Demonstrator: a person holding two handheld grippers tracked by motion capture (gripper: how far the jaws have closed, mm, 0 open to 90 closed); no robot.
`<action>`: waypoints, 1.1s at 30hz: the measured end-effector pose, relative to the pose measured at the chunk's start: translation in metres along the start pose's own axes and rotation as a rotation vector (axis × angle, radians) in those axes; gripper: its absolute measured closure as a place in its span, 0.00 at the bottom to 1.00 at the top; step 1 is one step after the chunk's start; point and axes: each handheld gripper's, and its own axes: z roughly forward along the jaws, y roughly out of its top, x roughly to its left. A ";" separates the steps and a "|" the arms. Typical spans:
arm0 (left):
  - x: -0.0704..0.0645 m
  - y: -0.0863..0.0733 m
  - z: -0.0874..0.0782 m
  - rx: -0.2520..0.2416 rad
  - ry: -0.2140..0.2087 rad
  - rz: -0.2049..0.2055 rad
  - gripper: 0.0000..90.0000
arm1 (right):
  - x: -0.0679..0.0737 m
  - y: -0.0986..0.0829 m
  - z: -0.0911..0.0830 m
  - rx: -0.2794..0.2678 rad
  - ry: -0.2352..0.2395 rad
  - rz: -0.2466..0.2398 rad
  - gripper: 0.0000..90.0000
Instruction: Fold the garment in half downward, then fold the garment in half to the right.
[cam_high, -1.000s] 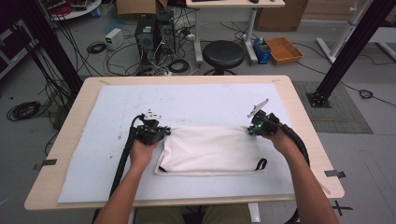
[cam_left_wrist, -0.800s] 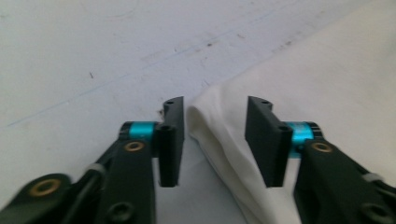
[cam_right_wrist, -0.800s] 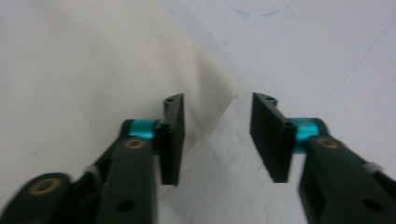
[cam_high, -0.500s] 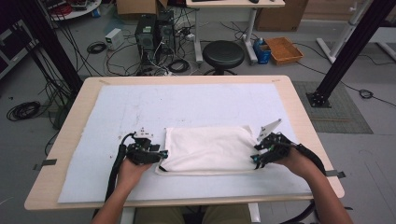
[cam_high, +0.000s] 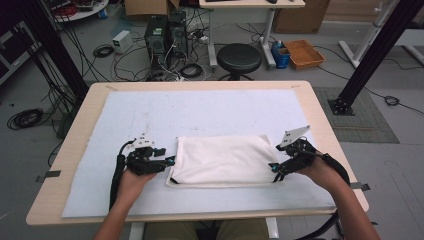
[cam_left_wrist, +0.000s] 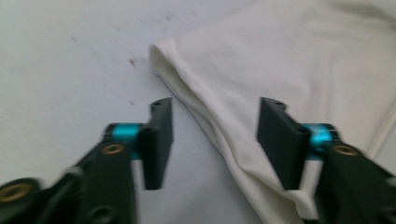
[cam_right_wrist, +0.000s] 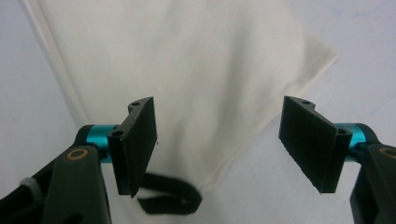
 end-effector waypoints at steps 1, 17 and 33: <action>0.002 0.004 -0.003 -0.006 0.003 0.001 0.36 | -0.003 0.004 -0.003 -0.009 -0.008 -0.002 0.28; 0.017 0.008 -0.033 -0.011 -0.020 0.035 0.29 | -0.027 0.014 -0.024 -0.038 -0.065 0.016 0.22; 0.000 0.007 -0.029 0.038 -0.048 0.066 0.29 | -0.020 0.016 -0.025 -0.048 -0.056 0.027 0.22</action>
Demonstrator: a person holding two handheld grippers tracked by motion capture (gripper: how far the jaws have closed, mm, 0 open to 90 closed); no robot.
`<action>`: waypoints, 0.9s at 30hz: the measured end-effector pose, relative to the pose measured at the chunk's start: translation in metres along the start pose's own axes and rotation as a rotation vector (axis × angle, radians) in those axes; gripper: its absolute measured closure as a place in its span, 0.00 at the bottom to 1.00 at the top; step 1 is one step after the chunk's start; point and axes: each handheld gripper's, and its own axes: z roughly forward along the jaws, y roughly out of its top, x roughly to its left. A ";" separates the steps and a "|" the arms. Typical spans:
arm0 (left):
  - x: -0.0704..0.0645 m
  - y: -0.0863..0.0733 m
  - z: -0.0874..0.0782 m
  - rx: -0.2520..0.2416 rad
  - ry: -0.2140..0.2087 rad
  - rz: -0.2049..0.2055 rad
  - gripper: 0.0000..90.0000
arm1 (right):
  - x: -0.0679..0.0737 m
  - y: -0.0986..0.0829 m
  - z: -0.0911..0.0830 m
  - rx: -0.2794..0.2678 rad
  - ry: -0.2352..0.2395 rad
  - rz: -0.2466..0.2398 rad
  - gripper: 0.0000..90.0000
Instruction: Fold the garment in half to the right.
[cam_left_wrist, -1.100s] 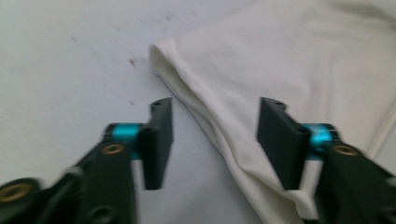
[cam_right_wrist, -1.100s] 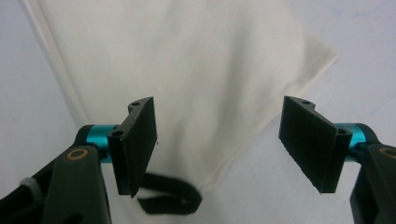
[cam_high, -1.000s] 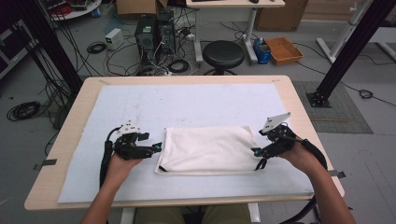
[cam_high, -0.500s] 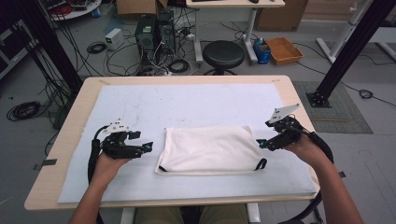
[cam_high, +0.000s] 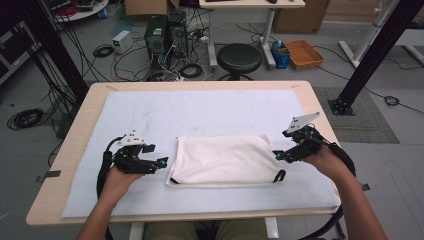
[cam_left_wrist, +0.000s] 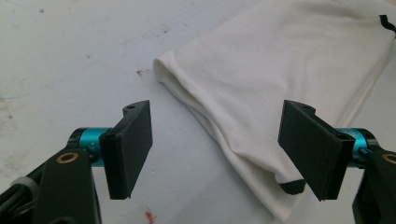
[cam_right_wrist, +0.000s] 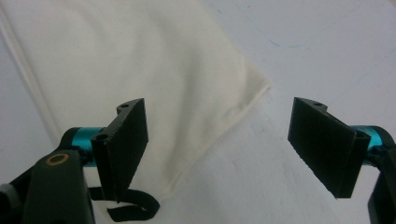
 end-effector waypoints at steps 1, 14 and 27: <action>-0.002 -0.001 0.002 0.008 -0.005 -0.002 0.29 | 0.001 0.002 0.001 -0.002 0.001 -0.004 0.22; -0.031 -0.018 0.020 0.112 0.034 -0.025 0.29 | 0.010 0.026 0.011 -0.108 -0.001 0.010 0.12; -0.036 -0.038 0.031 0.138 0.066 -0.122 0.64 | 0.025 0.078 0.037 -0.128 0.077 -0.033 0.12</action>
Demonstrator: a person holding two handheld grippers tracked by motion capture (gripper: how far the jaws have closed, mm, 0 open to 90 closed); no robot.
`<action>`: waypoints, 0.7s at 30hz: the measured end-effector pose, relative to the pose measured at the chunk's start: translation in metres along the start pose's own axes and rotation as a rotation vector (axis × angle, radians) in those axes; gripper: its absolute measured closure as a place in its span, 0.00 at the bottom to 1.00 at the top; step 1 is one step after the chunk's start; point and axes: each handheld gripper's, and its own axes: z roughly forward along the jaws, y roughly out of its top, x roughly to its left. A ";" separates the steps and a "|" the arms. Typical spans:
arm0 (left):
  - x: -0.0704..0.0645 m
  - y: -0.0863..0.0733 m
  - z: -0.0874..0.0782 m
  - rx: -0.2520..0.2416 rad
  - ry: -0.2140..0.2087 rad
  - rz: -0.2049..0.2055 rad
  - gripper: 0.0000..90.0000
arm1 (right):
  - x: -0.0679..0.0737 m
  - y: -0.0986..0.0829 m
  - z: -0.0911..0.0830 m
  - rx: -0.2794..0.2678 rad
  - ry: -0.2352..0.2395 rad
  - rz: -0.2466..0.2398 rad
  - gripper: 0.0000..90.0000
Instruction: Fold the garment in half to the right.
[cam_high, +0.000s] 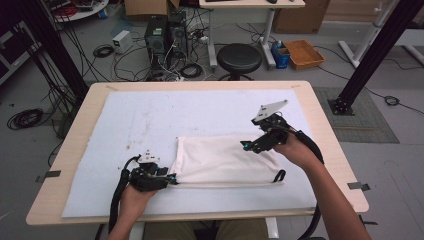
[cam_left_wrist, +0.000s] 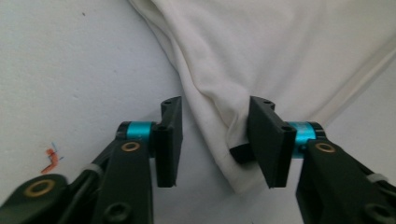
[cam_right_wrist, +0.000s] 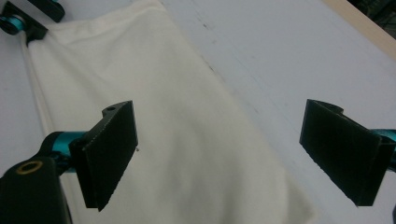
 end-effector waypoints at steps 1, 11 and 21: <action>-0.001 0.000 0.000 0.002 0.007 0.009 0.66 | 0.002 0.006 0.004 0.004 0.014 -0.008 0.12; -0.010 -0.004 0.002 -0.033 0.007 0.059 0.94 | 0.027 0.073 0.072 0.100 0.105 -0.089 0.12; -0.014 -0.006 0.002 -0.055 0.034 0.032 0.94 | 0.041 0.110 0.144 0.187 0.120 -0.100 0.19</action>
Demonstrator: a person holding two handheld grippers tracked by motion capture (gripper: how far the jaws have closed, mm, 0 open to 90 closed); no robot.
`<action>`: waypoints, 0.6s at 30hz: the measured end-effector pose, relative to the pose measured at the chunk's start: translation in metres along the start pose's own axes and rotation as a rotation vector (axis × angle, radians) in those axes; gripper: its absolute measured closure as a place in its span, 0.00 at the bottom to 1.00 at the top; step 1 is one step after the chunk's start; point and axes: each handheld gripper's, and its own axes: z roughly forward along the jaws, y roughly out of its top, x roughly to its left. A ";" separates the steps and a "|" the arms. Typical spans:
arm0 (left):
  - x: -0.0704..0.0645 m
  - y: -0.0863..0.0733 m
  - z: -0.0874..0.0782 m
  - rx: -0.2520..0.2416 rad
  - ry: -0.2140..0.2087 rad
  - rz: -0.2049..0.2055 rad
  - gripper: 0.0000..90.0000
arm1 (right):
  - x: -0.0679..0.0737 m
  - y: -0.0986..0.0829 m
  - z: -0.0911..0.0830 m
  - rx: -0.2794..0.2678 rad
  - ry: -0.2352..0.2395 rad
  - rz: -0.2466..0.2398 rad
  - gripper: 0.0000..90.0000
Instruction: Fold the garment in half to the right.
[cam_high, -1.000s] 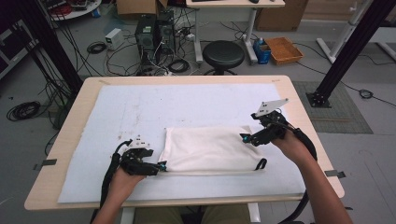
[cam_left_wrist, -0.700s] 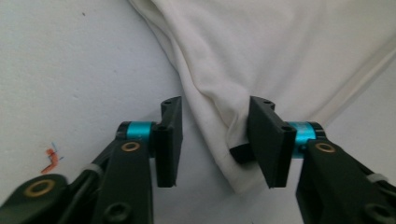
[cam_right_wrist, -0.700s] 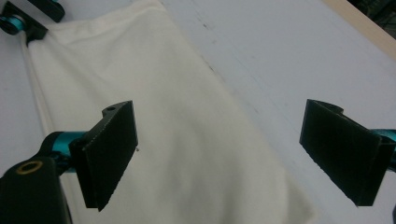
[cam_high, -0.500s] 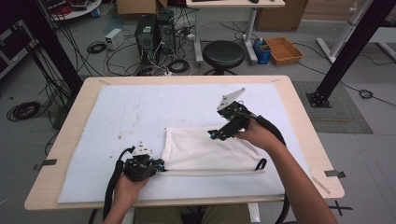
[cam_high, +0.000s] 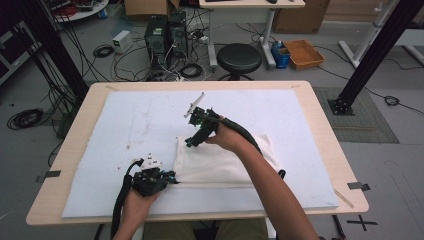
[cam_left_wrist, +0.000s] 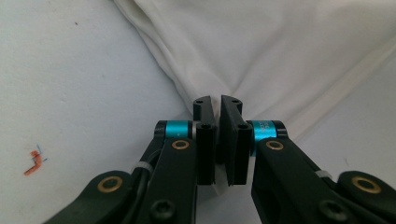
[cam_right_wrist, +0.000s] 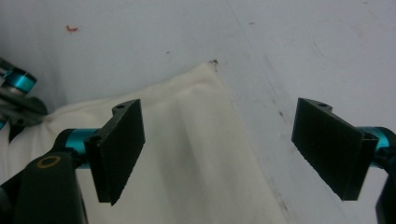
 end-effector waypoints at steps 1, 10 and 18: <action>0.000 0.000 0.000 0.009 0.001 0.015 0.94 | 0.000 0.004 0.006 0.008 0.003 0.002 0.19; 0.002 -0.001 -0.001 -0.002 -0.017 0.033 0.94 | -0.002 0.012 0.057 0.173 0.035 -0.035 0.36; 0.005 -0.002 -0.001 -0.014 -0.034 0.018 0.95 | -0.001 0.016 0.062 0.168 0.138 -0.070 0.85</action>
